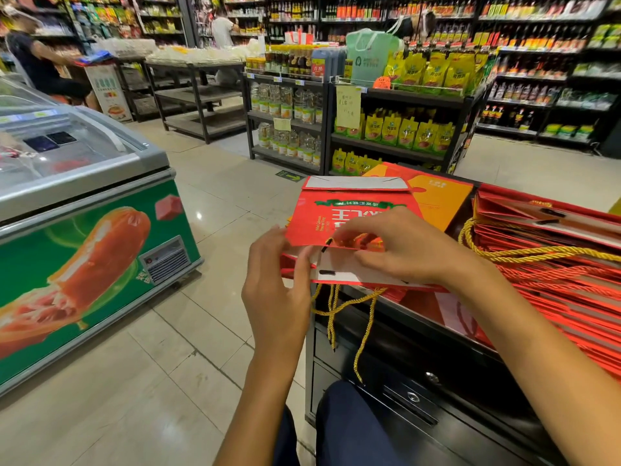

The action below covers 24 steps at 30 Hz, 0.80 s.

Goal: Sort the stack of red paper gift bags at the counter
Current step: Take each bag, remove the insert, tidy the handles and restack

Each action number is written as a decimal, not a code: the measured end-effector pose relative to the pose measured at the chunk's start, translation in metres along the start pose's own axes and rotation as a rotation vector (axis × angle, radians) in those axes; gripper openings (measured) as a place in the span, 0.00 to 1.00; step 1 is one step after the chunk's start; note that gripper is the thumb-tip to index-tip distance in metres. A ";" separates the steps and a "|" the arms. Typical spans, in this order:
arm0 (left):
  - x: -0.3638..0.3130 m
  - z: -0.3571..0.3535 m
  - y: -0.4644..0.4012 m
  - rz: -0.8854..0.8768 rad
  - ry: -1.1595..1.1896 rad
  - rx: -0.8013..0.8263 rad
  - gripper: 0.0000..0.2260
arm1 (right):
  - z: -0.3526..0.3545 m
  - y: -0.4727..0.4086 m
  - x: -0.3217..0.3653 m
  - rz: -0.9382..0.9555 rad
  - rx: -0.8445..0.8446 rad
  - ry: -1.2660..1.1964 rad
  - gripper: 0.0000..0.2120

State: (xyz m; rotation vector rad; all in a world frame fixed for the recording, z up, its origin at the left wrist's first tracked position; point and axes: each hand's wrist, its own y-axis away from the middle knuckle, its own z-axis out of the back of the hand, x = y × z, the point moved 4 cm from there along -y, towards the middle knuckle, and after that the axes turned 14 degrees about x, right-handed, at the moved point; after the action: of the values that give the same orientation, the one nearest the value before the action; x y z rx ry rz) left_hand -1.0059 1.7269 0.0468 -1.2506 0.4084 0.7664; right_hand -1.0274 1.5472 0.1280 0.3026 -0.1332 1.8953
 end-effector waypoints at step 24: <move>0.004 0.000 -0.007 -0.048 -0.109 0.207 0.05 | -0.007 -0.011 0.006 0.093 -0.084 0.024 0.14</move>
State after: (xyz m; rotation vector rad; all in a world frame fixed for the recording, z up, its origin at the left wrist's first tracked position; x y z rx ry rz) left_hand -0.9981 1.7276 0.0492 -1.0169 0.3578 0.7291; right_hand -1.0196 1.5576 0.1226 0.2198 -0.2134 1.9793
